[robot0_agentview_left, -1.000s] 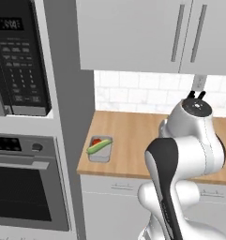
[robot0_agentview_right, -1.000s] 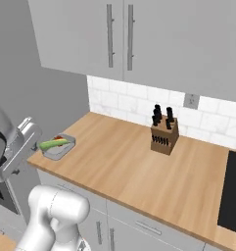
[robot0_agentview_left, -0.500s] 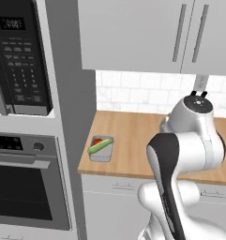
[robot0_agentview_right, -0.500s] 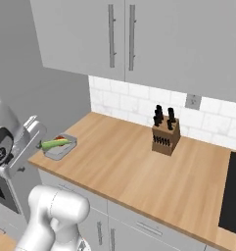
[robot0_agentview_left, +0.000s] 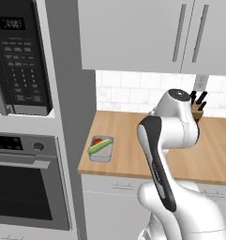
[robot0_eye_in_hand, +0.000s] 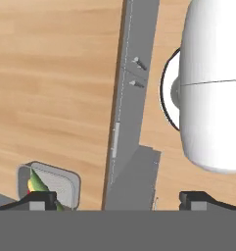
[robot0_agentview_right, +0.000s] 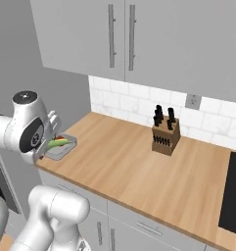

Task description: Take the meat container that has the steak and place it on the second highest rack of the freezer. Then take the vegetable container that has the corn and tomato and place it on the highest rack of the freezer.

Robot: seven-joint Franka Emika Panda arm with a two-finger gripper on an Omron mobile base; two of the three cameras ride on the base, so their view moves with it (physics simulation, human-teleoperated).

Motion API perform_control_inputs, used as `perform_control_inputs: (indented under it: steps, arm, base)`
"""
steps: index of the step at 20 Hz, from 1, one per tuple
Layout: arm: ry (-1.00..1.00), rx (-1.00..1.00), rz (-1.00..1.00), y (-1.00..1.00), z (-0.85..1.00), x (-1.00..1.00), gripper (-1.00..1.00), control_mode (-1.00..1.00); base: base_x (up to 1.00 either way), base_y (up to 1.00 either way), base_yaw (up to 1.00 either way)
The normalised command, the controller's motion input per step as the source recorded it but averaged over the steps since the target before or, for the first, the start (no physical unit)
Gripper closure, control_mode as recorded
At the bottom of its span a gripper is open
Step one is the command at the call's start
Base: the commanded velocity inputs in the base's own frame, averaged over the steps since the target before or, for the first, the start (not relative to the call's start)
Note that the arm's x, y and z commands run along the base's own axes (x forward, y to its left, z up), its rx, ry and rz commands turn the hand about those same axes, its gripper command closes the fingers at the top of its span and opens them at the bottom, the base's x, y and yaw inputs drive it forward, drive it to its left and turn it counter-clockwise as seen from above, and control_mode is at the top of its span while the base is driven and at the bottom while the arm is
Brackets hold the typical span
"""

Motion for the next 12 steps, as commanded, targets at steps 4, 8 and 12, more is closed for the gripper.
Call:
perform_control_inputs:
  steps: [4, 8, 12]
  arm:
    - [0.0, -0.01, -0.06, 0.79, -0.59, 0.79, -1.0, -1.0]
    - [0.02, -0.06, -0.23, 0.76, -0.41, 0.46, -1.0, -1.0]
    - [0.26, -0.01, -0.15, 0.06, 0.16, 0.42, -1.0, -1.0]
  base:
    - [0.0, 0.0, 0.0]
    - [0.0, 0.0, 0.0]
    - [0.0, 0.0, 0.0]
